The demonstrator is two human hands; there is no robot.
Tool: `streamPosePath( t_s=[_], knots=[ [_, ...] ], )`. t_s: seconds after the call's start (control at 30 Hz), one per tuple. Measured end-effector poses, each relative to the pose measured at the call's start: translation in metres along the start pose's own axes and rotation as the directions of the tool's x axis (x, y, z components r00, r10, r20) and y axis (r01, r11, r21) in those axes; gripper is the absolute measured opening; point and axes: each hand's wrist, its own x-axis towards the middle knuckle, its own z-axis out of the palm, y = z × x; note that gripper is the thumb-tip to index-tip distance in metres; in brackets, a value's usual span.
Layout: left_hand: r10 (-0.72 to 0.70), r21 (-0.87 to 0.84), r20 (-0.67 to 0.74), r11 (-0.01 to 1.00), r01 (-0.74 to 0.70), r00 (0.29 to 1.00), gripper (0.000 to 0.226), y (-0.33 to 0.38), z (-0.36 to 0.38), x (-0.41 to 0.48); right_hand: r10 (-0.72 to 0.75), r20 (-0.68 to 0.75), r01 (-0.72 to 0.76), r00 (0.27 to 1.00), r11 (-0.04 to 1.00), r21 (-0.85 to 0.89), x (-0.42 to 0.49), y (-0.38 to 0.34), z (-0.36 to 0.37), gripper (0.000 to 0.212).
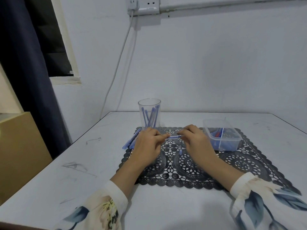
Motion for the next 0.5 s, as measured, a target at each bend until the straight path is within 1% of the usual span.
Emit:
streamPosePath(
  t_s=[0.1,0.3,0.5],
  knots=[
    [0.028,0.007,-0.005,1.000,-0.028,1.000,0.036,0.000,0.002,-0.001,0.004,0.026,-0.005,1.000,0.999,0.043,0.000,-0.004,0.001,0.029],
    [0.034,0.021,0.003,0.999,-0.034,0.999,0.038,0.001,0.002,-0.001,0.075,0.040,-0.081,0.996,0.983,0.167,0.001,-0.011,0.000,0.030],
    [-0.003,0.005,0.034,1.000,0.003,0.999,0.036,-0.001,0.001,-0.001,0.115,0.079,-0.132,0.990,0.959,0.253,0.002,-0.011,-0.005,0.030]
  ],
)
